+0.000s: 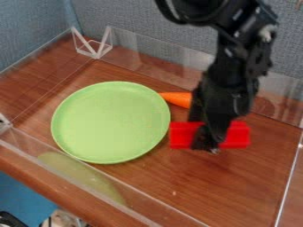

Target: Put the red object on the right side

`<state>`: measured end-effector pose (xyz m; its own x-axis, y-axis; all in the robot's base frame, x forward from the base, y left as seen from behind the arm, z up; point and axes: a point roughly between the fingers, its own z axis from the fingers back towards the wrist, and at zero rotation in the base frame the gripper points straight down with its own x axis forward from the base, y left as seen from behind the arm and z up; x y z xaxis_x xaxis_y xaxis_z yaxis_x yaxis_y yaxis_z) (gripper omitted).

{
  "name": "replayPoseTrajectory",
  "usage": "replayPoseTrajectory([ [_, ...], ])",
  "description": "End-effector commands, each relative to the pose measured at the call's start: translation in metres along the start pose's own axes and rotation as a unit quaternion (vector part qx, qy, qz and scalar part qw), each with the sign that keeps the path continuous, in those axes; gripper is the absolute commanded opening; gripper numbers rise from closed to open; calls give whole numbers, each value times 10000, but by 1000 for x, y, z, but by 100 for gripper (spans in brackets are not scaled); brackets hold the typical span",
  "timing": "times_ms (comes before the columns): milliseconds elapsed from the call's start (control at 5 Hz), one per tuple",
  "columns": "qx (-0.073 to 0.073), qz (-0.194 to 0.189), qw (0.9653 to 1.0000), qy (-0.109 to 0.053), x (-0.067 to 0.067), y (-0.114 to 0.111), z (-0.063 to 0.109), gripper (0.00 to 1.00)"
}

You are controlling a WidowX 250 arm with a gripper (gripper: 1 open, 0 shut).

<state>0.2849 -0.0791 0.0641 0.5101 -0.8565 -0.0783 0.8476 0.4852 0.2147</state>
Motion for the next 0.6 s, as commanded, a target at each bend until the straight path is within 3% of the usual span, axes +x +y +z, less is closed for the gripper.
replayPoseTrajectory([
  [0,87,-250,9992,-310,7,-5,-8,0],
  [200,-1,-381,9986,-379,5,-9,-18,0],
  [400,-105,-432,9981,-416,10,-13,-25,100],
])
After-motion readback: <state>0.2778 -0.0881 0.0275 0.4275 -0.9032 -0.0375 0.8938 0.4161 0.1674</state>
